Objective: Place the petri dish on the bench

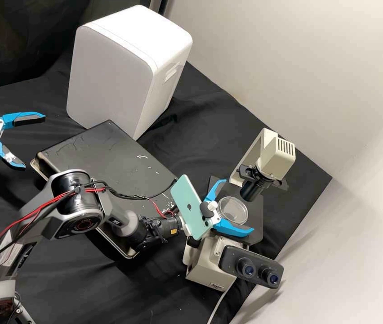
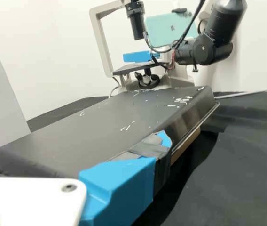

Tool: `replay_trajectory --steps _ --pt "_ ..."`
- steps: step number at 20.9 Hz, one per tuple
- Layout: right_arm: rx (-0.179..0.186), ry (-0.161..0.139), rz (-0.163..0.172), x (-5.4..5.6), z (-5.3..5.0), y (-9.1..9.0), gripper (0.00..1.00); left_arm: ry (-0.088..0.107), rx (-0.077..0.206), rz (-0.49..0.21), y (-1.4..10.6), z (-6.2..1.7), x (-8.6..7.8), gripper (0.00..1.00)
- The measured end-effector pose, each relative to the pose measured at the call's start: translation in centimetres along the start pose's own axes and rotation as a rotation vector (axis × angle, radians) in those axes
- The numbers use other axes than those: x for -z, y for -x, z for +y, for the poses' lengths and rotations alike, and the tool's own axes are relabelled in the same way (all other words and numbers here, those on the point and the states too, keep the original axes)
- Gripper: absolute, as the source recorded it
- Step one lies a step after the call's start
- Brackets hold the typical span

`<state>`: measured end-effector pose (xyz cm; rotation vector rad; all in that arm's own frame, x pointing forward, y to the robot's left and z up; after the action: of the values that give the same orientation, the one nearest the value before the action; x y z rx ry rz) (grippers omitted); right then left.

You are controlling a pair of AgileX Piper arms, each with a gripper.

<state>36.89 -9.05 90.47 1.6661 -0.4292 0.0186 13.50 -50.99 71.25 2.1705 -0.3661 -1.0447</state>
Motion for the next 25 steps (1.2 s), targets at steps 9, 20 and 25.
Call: replay_trajectory --steps 9,20,25 --pt "-0.01 0.01 0.003 -0.17 -0.06 -0.35 0.0 0.008 0.002 0.018 -0.03 -0.06 0.17 1.0" --pt "-0.02 0.001 0.015 -0.32 -0.17 -0.41 0.0 0.008 0.002 0.018 -0.03 -0.06 0.17 1.0" --pt "-0.02 -0.009 0.015 -0.32 -0.17 -0.41 0.0 0.008 0.002 0.018 -0.03 -0.06 0.17 1.0"
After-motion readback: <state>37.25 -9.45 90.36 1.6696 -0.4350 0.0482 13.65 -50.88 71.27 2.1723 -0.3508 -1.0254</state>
